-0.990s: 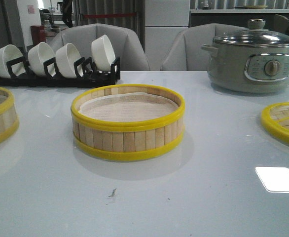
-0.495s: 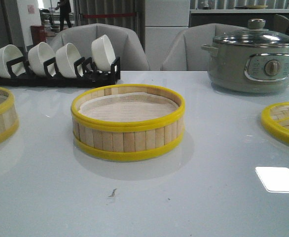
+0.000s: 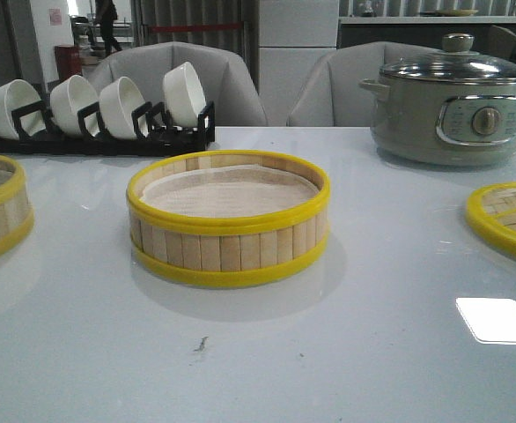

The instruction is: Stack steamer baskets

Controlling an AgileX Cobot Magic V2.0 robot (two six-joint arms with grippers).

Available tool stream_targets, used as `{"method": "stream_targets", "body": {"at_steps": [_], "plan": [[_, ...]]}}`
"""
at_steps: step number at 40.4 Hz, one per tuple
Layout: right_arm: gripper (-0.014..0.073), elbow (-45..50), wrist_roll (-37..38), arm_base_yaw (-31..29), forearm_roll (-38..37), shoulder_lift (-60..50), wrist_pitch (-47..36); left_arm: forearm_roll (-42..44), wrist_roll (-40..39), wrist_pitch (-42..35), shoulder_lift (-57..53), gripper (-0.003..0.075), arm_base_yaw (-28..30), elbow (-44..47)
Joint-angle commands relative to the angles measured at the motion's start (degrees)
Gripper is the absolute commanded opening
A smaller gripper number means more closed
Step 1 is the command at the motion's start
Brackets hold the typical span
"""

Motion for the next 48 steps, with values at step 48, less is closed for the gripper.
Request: {"method": "stream_targets", "body": {"at_steps": [48], "plan": [[0.0465,-2.0,0.0,0.0,-0.4,-0.5,-4.2,-4.1,3.2,-23.5,35.8,0.0422,6.6,-1.7]]}}
